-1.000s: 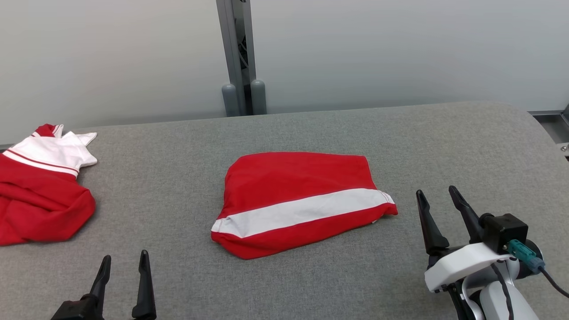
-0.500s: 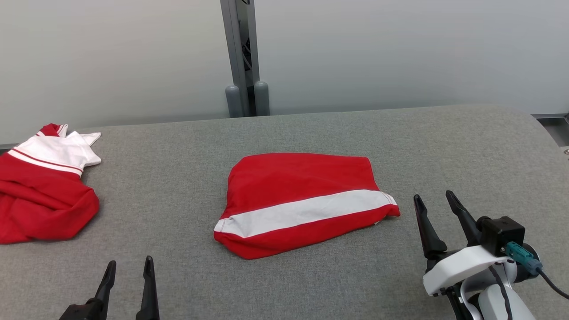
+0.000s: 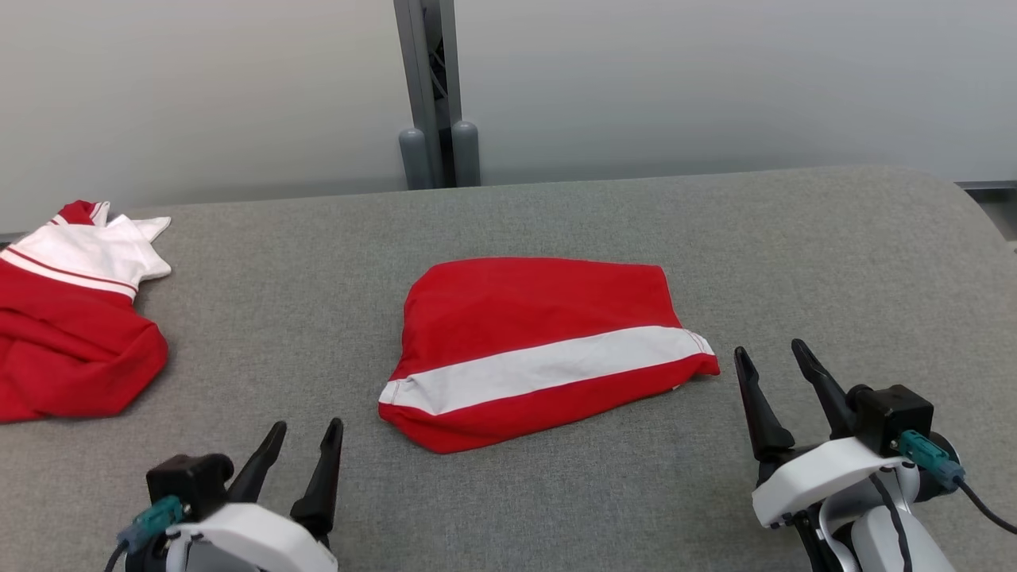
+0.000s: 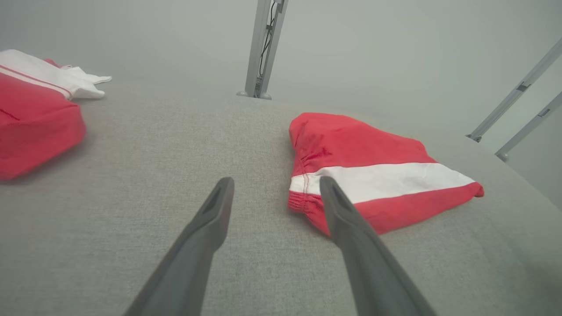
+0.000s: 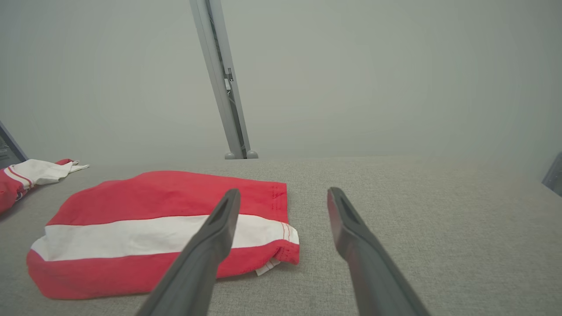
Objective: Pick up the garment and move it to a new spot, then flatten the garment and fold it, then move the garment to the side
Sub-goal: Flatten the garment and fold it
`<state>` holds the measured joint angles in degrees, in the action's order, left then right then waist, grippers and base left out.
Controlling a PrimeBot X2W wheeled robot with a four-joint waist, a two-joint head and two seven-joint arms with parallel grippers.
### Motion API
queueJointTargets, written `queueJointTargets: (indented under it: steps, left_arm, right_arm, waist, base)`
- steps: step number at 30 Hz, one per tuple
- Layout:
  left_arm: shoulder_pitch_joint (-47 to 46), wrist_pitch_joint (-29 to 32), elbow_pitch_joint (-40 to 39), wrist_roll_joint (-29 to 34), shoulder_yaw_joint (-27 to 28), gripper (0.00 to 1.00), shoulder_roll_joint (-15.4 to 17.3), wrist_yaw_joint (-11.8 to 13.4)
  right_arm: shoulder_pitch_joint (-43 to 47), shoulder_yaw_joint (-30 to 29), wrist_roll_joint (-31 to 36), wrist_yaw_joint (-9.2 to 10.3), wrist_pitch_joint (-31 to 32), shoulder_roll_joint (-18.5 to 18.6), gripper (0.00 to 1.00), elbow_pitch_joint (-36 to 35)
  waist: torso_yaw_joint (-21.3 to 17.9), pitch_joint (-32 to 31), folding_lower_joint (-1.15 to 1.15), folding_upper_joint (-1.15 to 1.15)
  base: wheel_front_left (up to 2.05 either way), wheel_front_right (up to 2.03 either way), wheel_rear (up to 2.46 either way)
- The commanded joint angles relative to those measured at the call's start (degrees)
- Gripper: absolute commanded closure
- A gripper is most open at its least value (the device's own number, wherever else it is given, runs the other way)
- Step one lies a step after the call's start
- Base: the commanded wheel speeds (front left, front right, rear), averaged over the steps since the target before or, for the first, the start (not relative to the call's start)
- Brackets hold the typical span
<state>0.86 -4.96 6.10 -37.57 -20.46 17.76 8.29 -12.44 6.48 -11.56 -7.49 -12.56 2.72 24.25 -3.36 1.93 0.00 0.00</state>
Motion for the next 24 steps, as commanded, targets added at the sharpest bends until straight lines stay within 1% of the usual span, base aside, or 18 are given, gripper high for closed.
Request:
queueJointTargets:
  steps: [1,5,6,7,8,11,14,19,24]
  left_arm:
    - [-2.69,1.60,0.82,-1.19,-0.10,0.00,0.12,-1.30]
    - [-8.55,6.09,3.70,-3.48,-1.01,0.00,-0.29,-4.03]
    - [-10.04,7.38,4.63,-3.63,-1.42,0.00,-0.15,-4.56]
    - [-10.04,7.38,4.63,-3.63,-1.42,0.00,-0.15,-4.56]
    - [-12.76,9.81,6.25,-4.25,-2.27,0.00,-0.39,-5.83]
    - [-16.38,13.00,8.56,-5.61,-3.24,0.00,-1.01,-7.67]
    - [-19.11,16.56,11.07,-6.80,-4.31,0.00,-0.95,-9.40]
    - [-22.27,20.43,13.88,-7.65,-5.15,0.00,0.05,-11.27]
    - [-23.39,23.30,14.86,-10.44,-5.30,0.00,0.23,-12.95]
  right_arm:
    - [-0.75,0.08,0.14,-0.01,-0.10,0.34,0.00,-0.44]
    - [-1.46,0.12,0.46,-0.01,-0.06,0.36,0.00,-0.94]
    - [-1.68,0.11,0.56,-0.01,-0.04,0.34,0.00,-1.07]
    - [-1.68,0.11,0.56,-0.01,-0.04,0.34,0.00,-1.07]
    - [-2.25,-0.02,0.73,-0.01,-0.02,0.35,0.00,-1.39]
    - [-2.79,-0.36,1.20,-0.01,0.05,0.35,0.00,-1.84]
    - [-3.33,-0.55,1.47,-0.01,0.01,0.35,0.00,-2.38]
    - [-3.86,-0.83,1.80,-0.01,-0.16,0.35,0.00,-2.90]
    - [-4.19,-1.12,1.87,-0.01,-0.53,0.34,0.00,-3.10]
  waist:
    - [0.05,1.15,0.00,0.00]
    - [-0.03,3.54,0.00,0.00]
    - [-0.08,4.15,0.00,0.00]
    - [-0.08,4.15,0.00,0.00]
    - [-0.18,5.38,0.00,0.00]
    - [-0.29,7.07,0.00,0.00]
    - [-0.51,8.46,0.00,0.00]
    - [-0.91,10.18,0.00,0.00]
    - [-1.06,11.11,0.00,0.00]
  base:
    - [0.00,0.00,0.00]
    - [0.00,0.00,0.00]
    - [0.00,0.00,0.00]
    - [0.00,0.00,0.00]
    - [0.00,0.00,0.00]
    - [0.00,0.00,0.00]
    - [0.00,0.00,0.00]
    - [0.00,0.00,0.00]
    - [0.00,0.00,0.00]
